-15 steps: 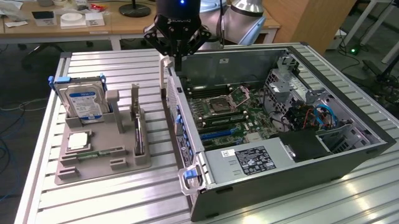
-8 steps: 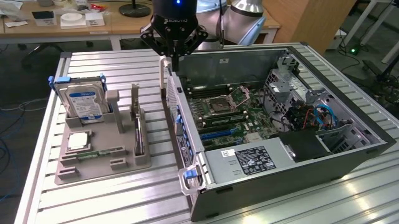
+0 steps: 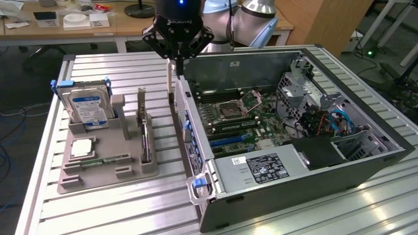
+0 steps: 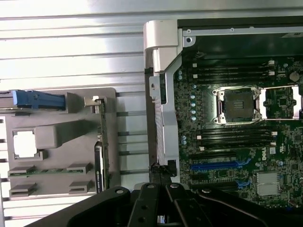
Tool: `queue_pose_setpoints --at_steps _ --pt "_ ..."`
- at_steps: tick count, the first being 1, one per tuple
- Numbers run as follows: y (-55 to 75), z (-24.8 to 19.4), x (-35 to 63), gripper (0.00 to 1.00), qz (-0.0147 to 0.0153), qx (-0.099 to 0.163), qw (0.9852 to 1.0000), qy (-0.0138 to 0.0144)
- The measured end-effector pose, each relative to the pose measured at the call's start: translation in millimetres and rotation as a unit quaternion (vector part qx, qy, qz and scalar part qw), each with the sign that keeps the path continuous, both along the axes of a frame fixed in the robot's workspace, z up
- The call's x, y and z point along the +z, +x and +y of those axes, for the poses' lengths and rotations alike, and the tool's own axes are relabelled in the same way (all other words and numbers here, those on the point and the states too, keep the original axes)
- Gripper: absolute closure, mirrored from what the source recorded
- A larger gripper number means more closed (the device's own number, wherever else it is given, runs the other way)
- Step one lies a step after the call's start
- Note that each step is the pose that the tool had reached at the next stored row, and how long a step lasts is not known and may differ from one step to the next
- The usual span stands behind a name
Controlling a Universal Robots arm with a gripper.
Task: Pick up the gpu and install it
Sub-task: 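Reach for the gpu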
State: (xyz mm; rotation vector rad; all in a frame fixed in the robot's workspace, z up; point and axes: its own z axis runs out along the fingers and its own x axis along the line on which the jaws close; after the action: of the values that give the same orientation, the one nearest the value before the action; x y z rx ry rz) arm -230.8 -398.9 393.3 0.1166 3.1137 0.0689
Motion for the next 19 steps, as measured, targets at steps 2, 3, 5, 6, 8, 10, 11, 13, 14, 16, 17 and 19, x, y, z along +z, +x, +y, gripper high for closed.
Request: queue_pose_setpoints --at_steps 2,3,5,6,8,10,11,13,14,16,17,19 --pt "-2.2 0.0 0.0 0.9 0.0 0.0 1.0 0.0" --pt "-3.3 0.0 0.0 0.9 0.0 0.0 1.0 0.0" --pt "-5.5 0.0 0.0 0.9 0.0 0.0 1.0 0.0" --pt "-6.5 0.0 0.0 0.9 0.0 0.0 1.0 0.0" --pt "-8.3 0.0 0.0 0.9 0.0 0.0 1.0 0.0" --pt "-10.1 0.0 0.0 0.9 0.0 0.0 1.0 0.0" --pt "-10.9 0.0 0.0 0.9 0.0 0.0 1.0 0.0" --pt "-12.7 0.0 0.0 0.9 0.0 0.0 1.0 0.0" --pt "-13.6 0.0 0.0 0.9 0.0 0.0 1.0 0.0" --pt "-15.1 0.0 0.0 0.9 0.0 0.0 1.0 0.0" --pt "-16.0 0.0 0.0 0.9 0.0 0.0 1.0 0.0" --pt "-17.8 0.0 0.0 0.9 0.0 0.0 1.0 0.0"
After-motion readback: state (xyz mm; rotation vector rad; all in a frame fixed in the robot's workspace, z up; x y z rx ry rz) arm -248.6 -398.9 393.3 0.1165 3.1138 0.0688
